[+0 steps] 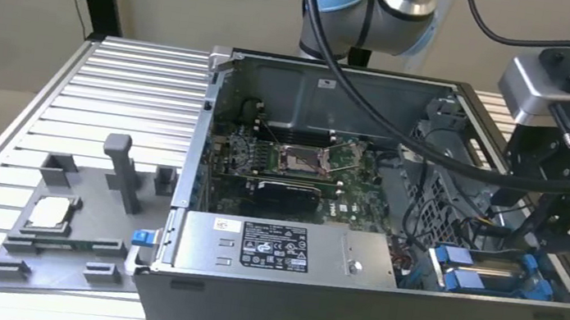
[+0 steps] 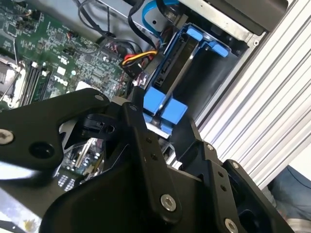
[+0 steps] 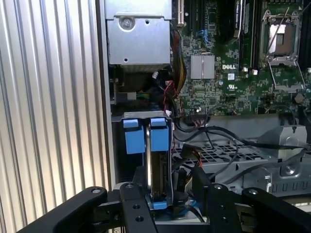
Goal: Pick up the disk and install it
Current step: 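Insert the first disk wire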
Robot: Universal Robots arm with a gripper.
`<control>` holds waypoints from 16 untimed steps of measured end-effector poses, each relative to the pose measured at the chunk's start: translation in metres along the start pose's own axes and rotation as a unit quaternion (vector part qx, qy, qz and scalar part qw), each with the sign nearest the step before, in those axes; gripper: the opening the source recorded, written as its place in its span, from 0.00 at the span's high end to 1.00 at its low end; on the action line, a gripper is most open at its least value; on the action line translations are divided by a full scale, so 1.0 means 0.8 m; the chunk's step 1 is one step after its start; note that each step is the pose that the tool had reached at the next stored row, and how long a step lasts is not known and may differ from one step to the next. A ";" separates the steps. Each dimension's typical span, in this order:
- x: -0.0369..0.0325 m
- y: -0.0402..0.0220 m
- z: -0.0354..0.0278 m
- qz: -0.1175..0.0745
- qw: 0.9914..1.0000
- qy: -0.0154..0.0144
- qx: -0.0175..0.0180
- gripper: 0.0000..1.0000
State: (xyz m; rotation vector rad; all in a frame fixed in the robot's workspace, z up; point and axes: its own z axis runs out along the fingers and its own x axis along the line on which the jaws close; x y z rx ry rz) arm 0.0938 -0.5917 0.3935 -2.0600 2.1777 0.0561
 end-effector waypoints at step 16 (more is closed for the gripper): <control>0.0019 -0.0054 0.0227 0.060 0.998 -0.002 0.007 0.00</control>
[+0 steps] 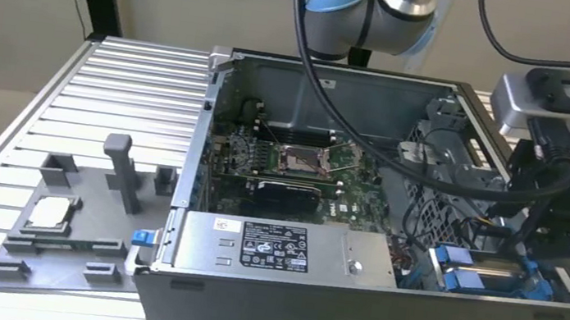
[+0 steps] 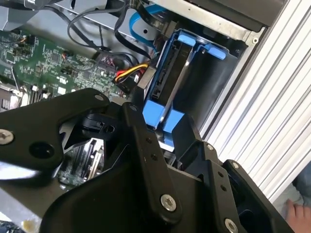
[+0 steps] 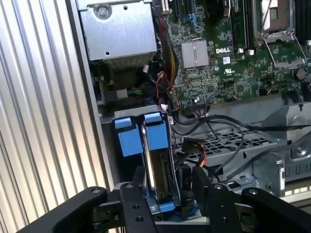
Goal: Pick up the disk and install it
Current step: 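Insert the first disk wire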
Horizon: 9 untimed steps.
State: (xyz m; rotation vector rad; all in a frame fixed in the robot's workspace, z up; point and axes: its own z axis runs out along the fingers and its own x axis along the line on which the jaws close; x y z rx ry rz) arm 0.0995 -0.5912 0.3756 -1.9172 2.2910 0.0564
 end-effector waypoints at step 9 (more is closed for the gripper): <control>-0.0034 0.0000 0.0140 0.011 1.000 -0.003 0.001 0.00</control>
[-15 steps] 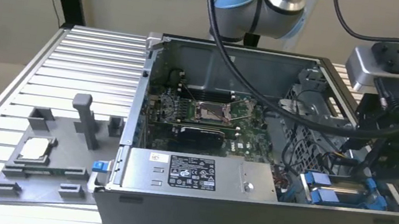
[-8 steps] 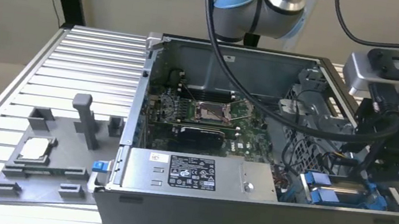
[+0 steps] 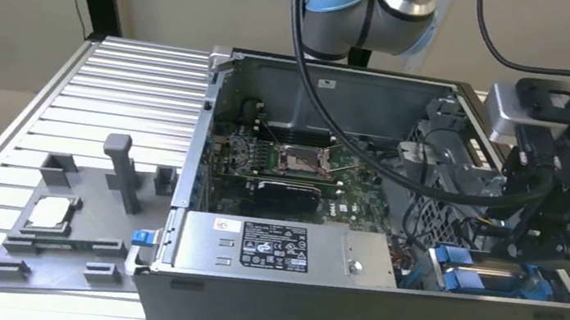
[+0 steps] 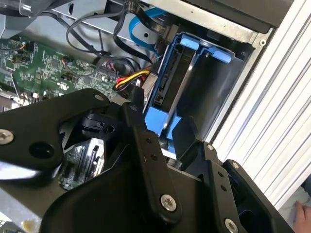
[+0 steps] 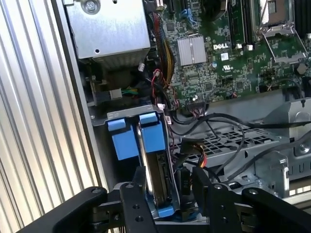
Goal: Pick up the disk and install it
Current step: 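Insert the first disk wire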
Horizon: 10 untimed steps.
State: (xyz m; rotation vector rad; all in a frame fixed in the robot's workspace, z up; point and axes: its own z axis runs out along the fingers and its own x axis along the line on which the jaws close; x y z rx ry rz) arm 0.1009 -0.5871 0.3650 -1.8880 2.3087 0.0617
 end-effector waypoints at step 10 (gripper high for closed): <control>-0.0104 0.0011 0.0112 0.005 1.000 -0.004 0.000 0.00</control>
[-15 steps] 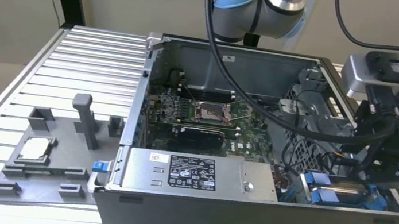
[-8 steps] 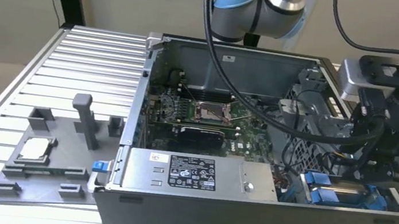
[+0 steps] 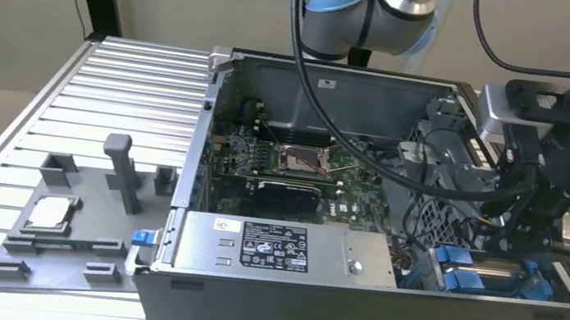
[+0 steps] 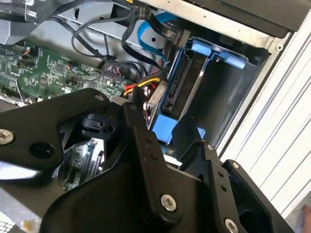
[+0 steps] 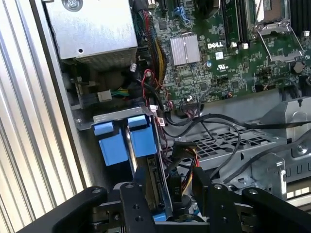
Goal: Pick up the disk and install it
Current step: 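Insert the first disk wire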
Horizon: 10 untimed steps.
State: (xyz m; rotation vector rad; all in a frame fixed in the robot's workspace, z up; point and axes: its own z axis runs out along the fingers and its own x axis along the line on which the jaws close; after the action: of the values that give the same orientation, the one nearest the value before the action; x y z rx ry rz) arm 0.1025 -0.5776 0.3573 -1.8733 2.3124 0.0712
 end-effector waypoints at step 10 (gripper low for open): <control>-0.0099 -0.0096 0.0064 0.001 1.000 -0.002 0.002 0.00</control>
State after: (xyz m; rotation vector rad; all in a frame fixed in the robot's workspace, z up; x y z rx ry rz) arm 0.1121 -0.5709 0.3539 -1.8672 2.3116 0.0711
